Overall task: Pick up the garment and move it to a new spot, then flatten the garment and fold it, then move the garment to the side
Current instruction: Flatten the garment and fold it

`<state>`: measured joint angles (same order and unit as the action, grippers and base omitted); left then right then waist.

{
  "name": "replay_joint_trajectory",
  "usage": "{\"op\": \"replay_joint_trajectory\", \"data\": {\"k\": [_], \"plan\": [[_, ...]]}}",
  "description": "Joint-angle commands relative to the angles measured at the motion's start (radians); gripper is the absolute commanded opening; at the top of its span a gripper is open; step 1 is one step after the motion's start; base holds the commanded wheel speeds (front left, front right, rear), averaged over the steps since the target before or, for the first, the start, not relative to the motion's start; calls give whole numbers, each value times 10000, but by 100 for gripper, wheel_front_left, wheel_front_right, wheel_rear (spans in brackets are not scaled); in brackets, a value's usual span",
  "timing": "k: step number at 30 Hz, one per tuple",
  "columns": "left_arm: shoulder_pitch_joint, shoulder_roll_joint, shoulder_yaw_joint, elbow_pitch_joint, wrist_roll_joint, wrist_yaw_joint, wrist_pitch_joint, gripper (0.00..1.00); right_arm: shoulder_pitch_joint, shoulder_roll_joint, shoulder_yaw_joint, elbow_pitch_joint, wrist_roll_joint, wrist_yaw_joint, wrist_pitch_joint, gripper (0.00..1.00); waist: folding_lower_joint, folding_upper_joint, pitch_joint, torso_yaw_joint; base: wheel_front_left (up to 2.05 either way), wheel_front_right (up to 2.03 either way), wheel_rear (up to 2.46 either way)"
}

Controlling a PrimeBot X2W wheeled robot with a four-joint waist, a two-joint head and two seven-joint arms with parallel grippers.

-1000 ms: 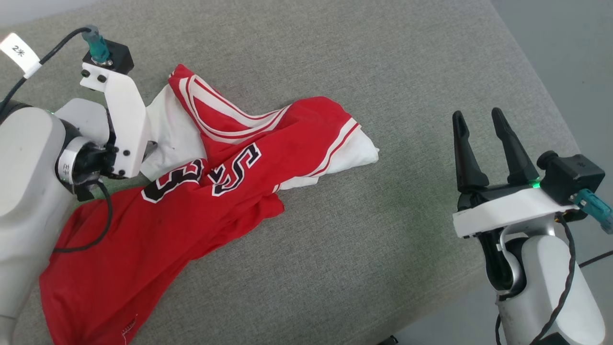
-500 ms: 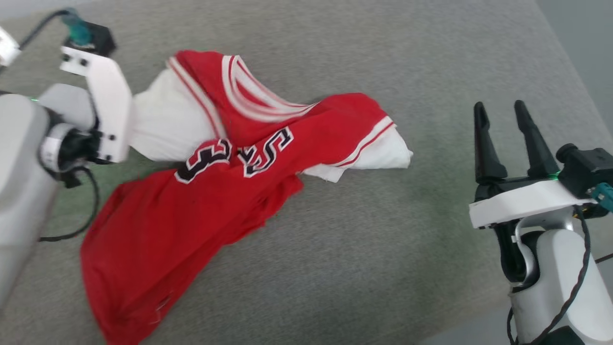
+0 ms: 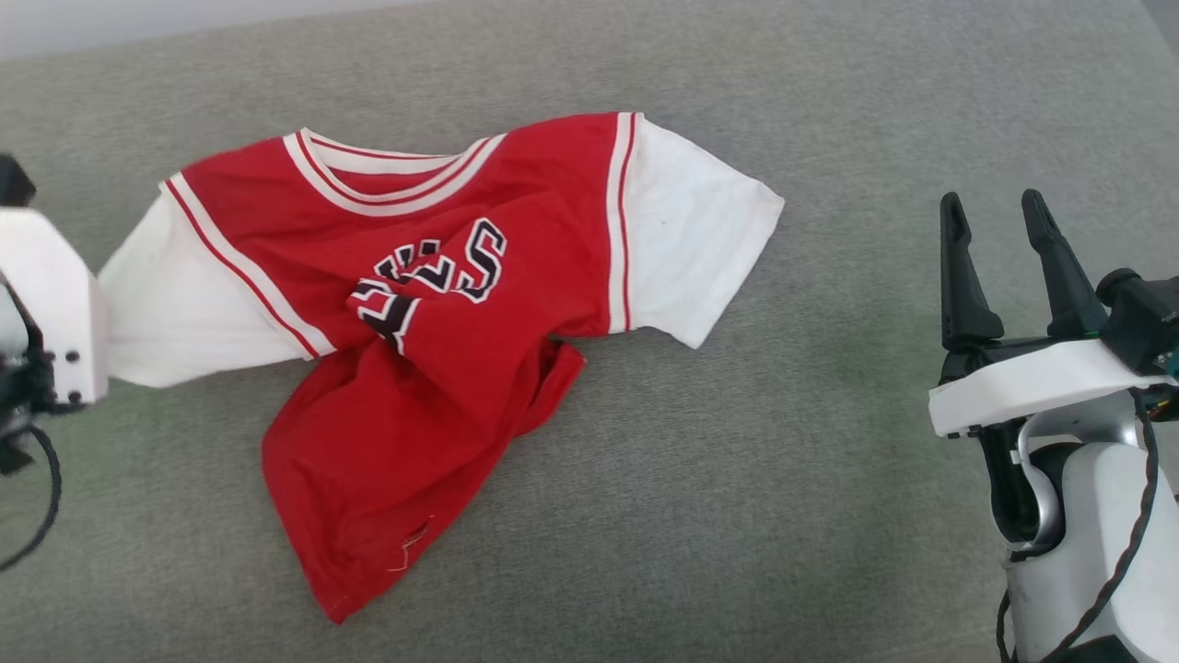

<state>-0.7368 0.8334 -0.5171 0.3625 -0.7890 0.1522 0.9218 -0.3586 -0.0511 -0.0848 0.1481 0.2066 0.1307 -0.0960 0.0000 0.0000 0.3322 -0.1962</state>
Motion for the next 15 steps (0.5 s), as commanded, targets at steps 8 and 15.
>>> {"op": "replay_joint_trajectory", "data": {"k": [8,15], "plan": [[908,-332,386,48,-570,102,-841,80,154,-4,50,-405,-135,2,397,100,0,0,-131,444,0,0,0],[263,-609,204,374,-415,-213,-930,100,210,-42,190,-733,-238,2,691,100,0,0,-173,627,0,0,0]]}}
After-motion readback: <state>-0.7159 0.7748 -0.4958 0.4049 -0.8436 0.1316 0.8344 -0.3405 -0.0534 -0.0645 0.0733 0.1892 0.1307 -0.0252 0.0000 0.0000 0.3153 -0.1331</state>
